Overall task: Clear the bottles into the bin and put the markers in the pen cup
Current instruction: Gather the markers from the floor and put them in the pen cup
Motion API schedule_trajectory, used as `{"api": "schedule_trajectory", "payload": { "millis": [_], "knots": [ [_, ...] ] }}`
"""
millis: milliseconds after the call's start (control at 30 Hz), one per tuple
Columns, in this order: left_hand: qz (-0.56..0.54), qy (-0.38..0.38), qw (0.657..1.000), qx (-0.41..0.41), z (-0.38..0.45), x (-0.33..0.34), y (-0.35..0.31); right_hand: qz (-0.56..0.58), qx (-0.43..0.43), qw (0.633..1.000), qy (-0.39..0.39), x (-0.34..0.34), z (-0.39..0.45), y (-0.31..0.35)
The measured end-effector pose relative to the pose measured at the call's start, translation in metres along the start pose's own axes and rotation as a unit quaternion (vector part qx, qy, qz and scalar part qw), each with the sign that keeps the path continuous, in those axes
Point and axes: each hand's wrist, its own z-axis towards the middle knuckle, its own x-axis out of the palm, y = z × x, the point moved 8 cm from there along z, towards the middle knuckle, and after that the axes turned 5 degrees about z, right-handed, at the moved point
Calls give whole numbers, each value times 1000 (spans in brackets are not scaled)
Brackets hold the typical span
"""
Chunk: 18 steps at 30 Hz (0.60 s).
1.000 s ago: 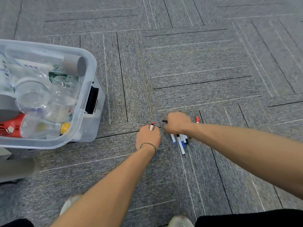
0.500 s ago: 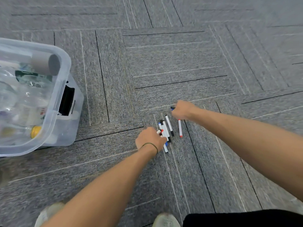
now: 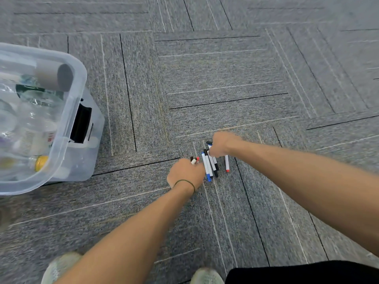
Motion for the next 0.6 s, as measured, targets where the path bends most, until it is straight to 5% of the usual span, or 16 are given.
{"api": "schedule_trajectory", "payload": {
  "millis": [233,600],
  "knots": [
    [-114,-18,993,-37,13,-12,14,-39,-3,999,-33,6,5,13],
    [-71,7,997,-40,16,3,13,47,-31,998,-23,-2,6,2]
  ]
}}
